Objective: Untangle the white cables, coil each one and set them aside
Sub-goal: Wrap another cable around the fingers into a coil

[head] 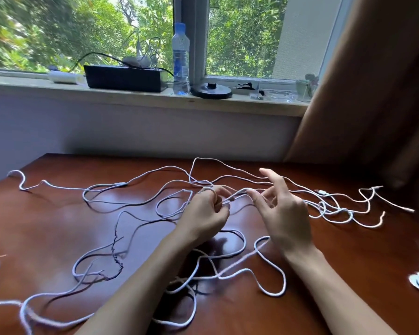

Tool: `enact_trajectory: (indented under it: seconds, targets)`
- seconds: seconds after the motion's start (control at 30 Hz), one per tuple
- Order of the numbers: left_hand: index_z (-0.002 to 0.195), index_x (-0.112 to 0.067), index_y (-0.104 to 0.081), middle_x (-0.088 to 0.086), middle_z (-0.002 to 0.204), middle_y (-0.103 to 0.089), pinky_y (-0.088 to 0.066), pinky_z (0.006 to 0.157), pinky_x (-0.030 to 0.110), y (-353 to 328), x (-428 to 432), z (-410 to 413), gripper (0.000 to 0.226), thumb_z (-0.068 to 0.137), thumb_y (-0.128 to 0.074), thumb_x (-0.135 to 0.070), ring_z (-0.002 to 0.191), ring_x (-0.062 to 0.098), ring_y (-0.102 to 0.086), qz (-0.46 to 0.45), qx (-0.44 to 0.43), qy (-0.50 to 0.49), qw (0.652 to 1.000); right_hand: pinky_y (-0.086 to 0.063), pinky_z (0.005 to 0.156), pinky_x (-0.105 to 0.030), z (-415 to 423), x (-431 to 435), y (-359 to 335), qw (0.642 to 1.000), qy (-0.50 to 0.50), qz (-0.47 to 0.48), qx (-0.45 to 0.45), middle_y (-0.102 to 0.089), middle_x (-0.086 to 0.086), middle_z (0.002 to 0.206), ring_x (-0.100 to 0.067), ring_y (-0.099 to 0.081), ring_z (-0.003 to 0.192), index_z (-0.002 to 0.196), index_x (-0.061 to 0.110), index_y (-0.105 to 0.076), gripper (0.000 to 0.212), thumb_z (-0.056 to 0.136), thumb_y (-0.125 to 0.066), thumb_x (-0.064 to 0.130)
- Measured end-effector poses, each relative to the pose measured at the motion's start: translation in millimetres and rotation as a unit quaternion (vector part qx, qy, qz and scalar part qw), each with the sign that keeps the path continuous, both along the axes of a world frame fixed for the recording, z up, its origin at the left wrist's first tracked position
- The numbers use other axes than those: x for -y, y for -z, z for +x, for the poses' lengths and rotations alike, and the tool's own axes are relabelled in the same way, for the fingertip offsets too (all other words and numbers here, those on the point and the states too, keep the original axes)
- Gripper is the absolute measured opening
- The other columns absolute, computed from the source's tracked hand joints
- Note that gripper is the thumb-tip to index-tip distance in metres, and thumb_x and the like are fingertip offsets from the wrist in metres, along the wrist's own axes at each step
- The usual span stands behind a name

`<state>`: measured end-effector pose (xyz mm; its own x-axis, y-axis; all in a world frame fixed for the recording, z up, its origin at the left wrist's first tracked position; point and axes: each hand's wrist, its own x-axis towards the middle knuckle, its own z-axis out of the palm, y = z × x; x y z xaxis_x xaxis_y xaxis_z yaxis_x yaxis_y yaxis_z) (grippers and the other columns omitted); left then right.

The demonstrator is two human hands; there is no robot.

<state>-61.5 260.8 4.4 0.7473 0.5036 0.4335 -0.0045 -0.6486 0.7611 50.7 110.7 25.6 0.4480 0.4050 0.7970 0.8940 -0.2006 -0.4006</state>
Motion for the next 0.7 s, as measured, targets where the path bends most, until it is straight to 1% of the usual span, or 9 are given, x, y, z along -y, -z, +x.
enact_trajectory:
  seconds: [0.07, 0.13, 0.2, 0.27, 0.33, 0.43, 0.53, 0.6, 0.7]
  targets:
    - [0.088, -0.022, -0.063, -0.012, 0.044, -0.039, -0.028, 0.050, 0.030, 0, -3, -1, 0.006, 0.093, -0.061, -0.024, 0.044, 0.008, -0.033, -0.002, -0.023, -0.018, 1.000, -0.048, 0.055, -0.027, 2, 1, -3, 0.999, 0.025, 0.002, 0.046, -0.056, 0.012, 0.063, -0.011, -0.060, 0.055, 0.121, 0.022, -0.068, 0.048, 0.086, -0.066, 0.054]
    - [0.084, -0.023, -0.062, -0.011, 0.045, -0.041, -0.030, 0.050, 0.031, 0, -5, -4, 0.019, 0.095, -0.060, -0.038, 0.045, 0.009, -0.036, 0.008, -0.046, -0.031, 0.998, -0.050, 0.054, -0.031, 4, 1, -2, 0.999, 0.025, -0.006, 0.019, -0.053, 0.012, 0.058, -0.012, -0.059, 0.053, 0.103, 0.029, -0.072, 0.043, 0.085, -0.061, 0.066]
    - [0.085, -0.022, -0.066, -0.010, 0.057, -0.055, -0.041, 0.058, 0.033, -1, -5, -7, 0.039, 0.092, -0.050, -0.057, 0.057, 0.012, -0.052, 0.038, -0.082, -0.047, 0.995, -0.050, 0.057, -0.032, 7, 0, 2, 0.999, 0.005, -0.026, -0.029, -0.055, 0.011, 0.058, -0.009, -0.058, 0.056, 0.094, 0.033, -0.072, 0.042, 0.082, -0.060, 0.071]
    - [0.085, -0.022, -0.070, -0.007, 0.074, -0.063, -0.047, 0.071, 0.035, -2, -5, -10, 0.051, 0.091, -0.039, -0.062, 0.081, 0.019, -0.063, 0.061, -0.121, -0.052, 0.989, -0.049, 0.060, -0.031, 9, 0, 3, 0.995, -0.042, -0.035, -0.081, -0.059, 0.011, 0.063, -0.007, -0.059, 0.061, 0.096, 0.033, -0.072, 0.034, 0.082, -0.066, 0.064]
    - [0.080, -0.024, -0.073, -0.008, 0.071, -0.057, -0.042, 0.072, 0.034, -2, -3, -11, 0.055, 0.095, -0.034, -0.060, 0.085, 0.022, -0.062, 0.062, -0.135, -0.044, 0.988, -0.051, 0.065, -0.031, 9, 0, 2, 0.984, -0.101, -0.036, -0.141, -0.065, 0.013, 0.072, -0.008, -0.063, 0.068, 0.101, 0.033, -0.071, 0.019, 0.088, -0.070, 0.047]
    - [0.070, -0.023, -0.075, -0.003, 0.062, -0.051, -0.044, 0.072, 0.034, -1, -4, -11, 0.073, 0.092, -0.023, -0.070, 0.072, 0.018, -0.060, -0.003, -0.113, -0.026, 0.993, -0.054, 0.068, -0.034, 8, -1, 3, 0.960, -0.167, -0.030, -0.224, -0.066, 0.003, 0.072, -0.014, -0.066, 0.065, 0.111, 0.033, -0.067, 0.014, 0.098, -0.065, 0.030]
    - [0.062, -0.021, -0.072, 0.005, 0.052, -0.048, -0.040, 0.058, 0.030, -1, -7, -12, 0.088, 0.085, -0.014, -0.084, 0.053, 0.017, -0.057, -0.045, -0.098, -0.034, 0.994, -0.052, 0.052, -0.034, 3, 0, -2, 0.909, -0.243, 0.020, -0.339, -0.060, -0.011, 0.064, -0.021, -0.060, 0.051, 0.113, 0.023, -0.065, 0.014, 0.100, -0.062, 0.019]
    - [0.057, -0.019, -0.071, 0.003, 0.047, -0.044, -0.034, 0.060, 0.032, -2, -7, -12, 0.090, 0.087, -0.013, -0.082, 0.047, 0.016, -0.049, -0.063, -0.085, -0.023, 0.994, -0.049, 0.045, -0.033, 2, 1, -5, 0.884, -0.273, 0.034, -0.377, -0.056, -0.013, 0.059, -0.025, -0.055, 0.045, 0.112, 0.017, -0.064, 0.016, 0.096, -0.065, 0.022]
    - [0.054, -0.012, -0.067, -0.004, 0.039, -0.032, -0.027, 0.055, 0.032, -6, -4, -11, 0.090, 0.091, -0.014, -0.074, 0.039, 0.012, -0.031, -0.160, -0.067, 0.029, 0.984, -0.046, 0.043, -0.031, 2, 3, -6, 0.864, -0.301, 0.011, -0.403, -0.052, -0.011, 0.055, -0.026, -0.051, 0.042, 0.109, 0.009, -0.066, 0.031, 0.088, -0.068, 0.032]
